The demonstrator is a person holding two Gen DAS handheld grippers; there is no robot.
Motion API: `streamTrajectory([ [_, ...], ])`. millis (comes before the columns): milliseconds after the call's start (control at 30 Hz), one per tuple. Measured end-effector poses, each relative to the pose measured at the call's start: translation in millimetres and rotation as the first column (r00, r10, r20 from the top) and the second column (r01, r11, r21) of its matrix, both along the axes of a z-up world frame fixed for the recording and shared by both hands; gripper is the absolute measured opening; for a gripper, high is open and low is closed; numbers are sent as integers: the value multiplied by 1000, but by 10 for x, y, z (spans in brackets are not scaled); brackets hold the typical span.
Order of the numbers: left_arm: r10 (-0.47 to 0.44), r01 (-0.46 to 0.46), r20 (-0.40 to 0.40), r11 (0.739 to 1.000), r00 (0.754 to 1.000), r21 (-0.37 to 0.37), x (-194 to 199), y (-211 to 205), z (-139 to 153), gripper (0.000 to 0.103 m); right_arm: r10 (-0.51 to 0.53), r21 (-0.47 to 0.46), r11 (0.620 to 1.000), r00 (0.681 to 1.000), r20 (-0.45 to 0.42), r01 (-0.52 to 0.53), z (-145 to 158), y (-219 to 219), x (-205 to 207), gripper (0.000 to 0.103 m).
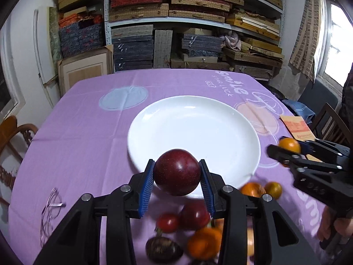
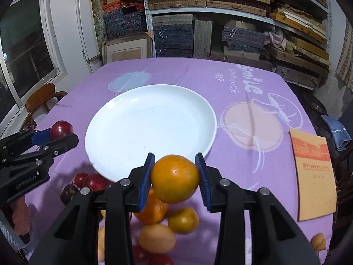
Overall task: Organize fruits
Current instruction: 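Carry the red plum with the left gripper while the right gripper grasps an orange tomato, then release the plum and the orange tomato onto the white plate with both grippers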
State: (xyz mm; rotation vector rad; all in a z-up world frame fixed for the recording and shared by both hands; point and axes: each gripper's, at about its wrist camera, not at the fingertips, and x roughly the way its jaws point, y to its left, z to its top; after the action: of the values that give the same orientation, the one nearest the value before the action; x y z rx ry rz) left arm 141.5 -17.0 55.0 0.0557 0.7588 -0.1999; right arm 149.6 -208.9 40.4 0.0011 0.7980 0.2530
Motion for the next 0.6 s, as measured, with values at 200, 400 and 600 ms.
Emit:
streamTrajectory([
  [200, 17, -20, -107, 1000, 994, -23, 509, -43, -325, 40, -20, -6, 1000, 998, -60, 19, -307, 150, 559, 37],
  [400, 31, -30, -122, 999, 992, 12, 677, -36, -449, 49, -9, -54, 999, 999, -43, 7, -351, 298, 686, 64],
  [600, 67, -66, -81, 998, 994, 12, 663, 57, -349, 72, -33, -43, 999, 999, -8, 33, -260, 193, 710, 67],
])
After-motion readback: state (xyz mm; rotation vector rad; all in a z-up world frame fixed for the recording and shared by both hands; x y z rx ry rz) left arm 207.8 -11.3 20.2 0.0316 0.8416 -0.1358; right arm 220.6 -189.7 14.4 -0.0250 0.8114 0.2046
